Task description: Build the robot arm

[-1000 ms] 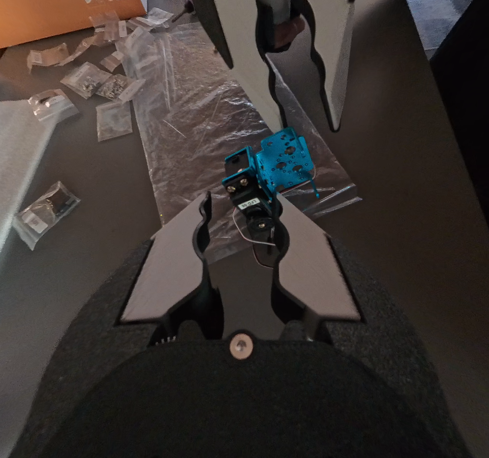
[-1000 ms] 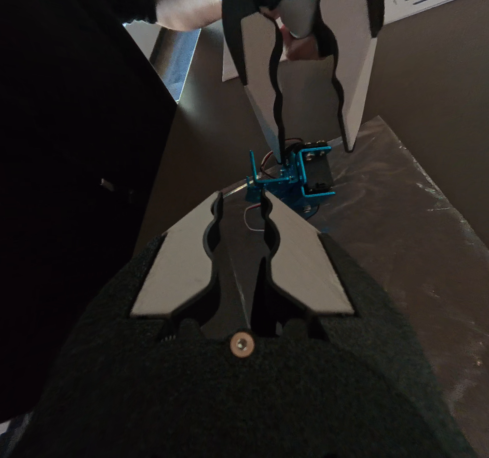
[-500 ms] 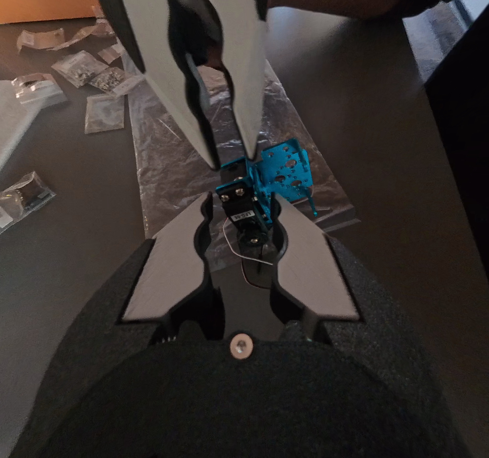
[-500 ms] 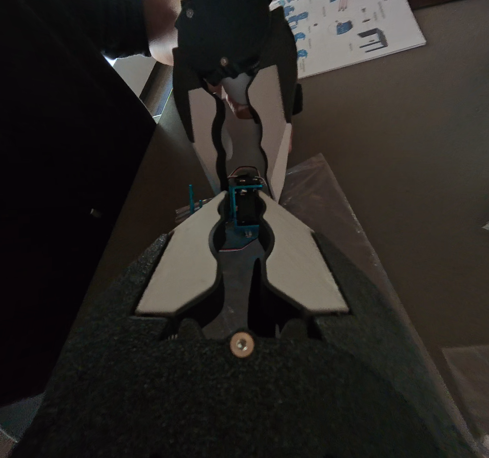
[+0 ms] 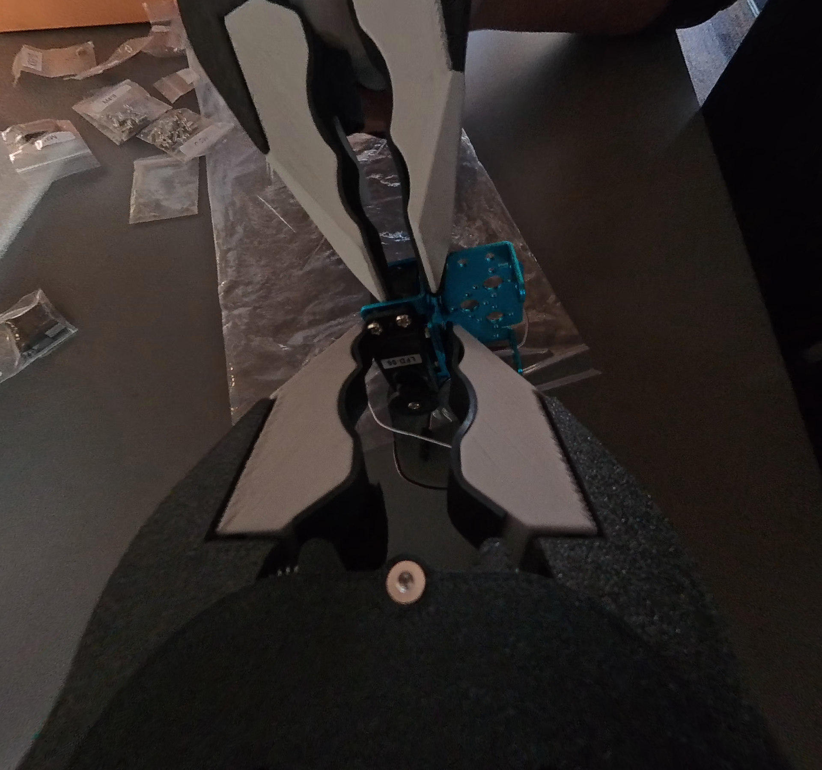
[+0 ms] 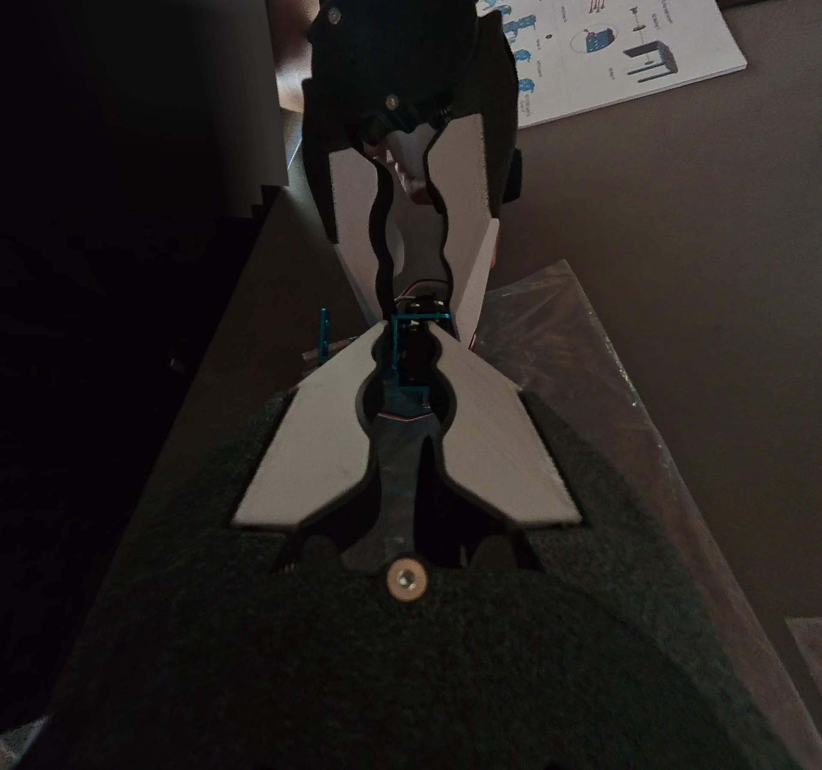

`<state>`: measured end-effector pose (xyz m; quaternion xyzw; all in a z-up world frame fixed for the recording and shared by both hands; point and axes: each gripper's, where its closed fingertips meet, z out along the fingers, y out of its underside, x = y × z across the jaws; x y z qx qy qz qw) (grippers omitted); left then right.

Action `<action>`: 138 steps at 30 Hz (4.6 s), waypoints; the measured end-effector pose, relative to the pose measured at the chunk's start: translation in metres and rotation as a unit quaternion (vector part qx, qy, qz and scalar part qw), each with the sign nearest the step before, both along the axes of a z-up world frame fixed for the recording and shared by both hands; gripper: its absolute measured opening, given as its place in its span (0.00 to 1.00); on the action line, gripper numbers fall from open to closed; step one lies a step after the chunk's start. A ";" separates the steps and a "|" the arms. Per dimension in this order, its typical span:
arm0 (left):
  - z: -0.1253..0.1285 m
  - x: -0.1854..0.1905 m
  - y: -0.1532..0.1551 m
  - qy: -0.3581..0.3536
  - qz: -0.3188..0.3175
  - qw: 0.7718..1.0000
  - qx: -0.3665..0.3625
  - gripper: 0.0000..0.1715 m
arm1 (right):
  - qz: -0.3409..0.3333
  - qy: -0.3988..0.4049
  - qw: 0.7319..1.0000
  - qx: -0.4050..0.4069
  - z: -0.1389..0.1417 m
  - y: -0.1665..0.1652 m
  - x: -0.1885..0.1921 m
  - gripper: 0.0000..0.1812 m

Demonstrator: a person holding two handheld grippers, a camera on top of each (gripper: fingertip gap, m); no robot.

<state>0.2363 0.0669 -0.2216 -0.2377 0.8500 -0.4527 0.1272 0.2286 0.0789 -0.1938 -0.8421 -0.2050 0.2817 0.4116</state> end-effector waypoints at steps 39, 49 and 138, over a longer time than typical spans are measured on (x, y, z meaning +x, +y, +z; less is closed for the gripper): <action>-0.001 -0.005 -0.002 -0.034 -0.006 0.999 0.024 0.18 | -0.005 -0.211 0.969 0.130 0.002 -0.002 -0.010 0.05; -0.001 -0.006 -0.003 -0.040 -0.008 0.999 0.028 0.18 | -0.013 -0.145 0.986 0.080 0.000 -0.004 -0.009 0.07; -0.002 -0.011 -0.004 -0.054 -0.018 0.998 0.040 0.17 | -0.081 0.013 0.996 0.036 0.009 0.012 0.012 0.25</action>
